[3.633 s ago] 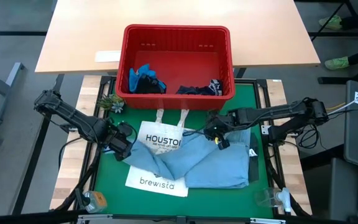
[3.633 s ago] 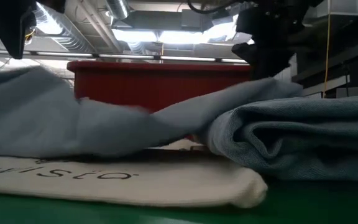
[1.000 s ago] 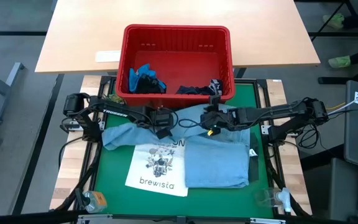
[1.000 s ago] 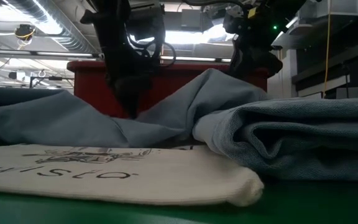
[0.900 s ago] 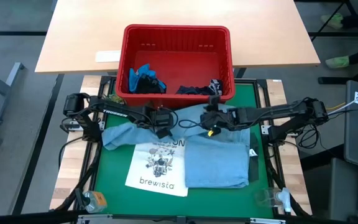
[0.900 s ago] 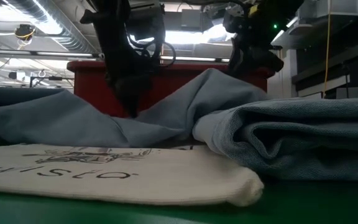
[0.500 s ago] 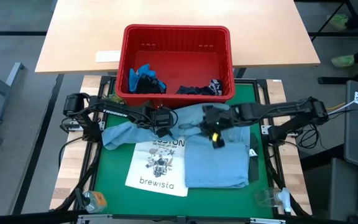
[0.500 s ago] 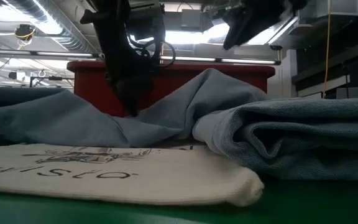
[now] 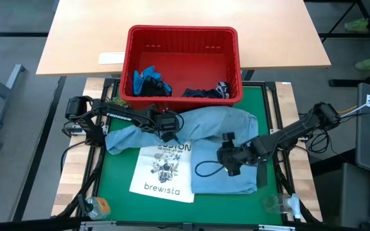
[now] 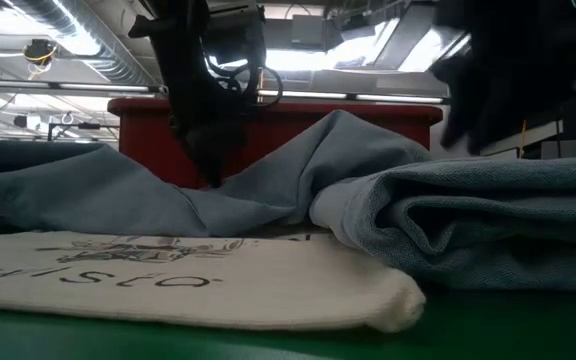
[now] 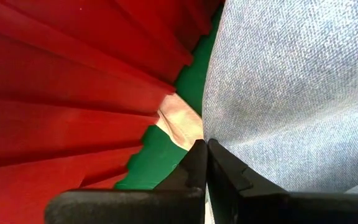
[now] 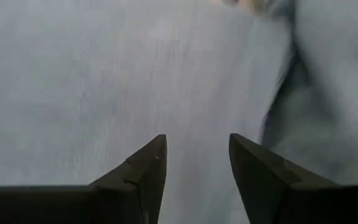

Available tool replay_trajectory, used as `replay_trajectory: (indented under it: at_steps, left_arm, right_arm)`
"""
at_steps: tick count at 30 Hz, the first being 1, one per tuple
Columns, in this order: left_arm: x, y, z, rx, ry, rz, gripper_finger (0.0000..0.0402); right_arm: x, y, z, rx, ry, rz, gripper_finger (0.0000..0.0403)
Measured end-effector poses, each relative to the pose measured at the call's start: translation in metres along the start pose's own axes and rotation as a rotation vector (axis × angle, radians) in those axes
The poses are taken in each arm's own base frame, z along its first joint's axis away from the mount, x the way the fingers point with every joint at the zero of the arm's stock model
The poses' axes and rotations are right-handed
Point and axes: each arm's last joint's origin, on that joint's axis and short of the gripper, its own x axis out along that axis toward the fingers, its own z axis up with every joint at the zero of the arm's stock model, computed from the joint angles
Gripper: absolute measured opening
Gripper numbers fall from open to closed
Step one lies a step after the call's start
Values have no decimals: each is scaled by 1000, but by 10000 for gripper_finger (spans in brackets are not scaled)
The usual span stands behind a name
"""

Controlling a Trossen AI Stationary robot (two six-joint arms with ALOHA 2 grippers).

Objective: Fold Laundry from Bin
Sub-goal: Fold the light blue jeans

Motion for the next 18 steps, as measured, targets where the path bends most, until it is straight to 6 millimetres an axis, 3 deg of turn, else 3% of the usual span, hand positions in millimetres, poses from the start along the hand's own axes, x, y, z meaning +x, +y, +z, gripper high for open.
replay_trajectory:
  at_steps: [9,13,18]
  left_arm:
    - [0,0,0,-2,0,-1,0]
    - [0,0,0,-3,0,-1,0]
    - [0,0,0,-3,0,-1,0]
  right_arm:
    - [42,15,-44,97,-16,195,175]
    - [46,20,-49,123,-20,329,175]
    - [40,33,-49,35,-25,456,175]
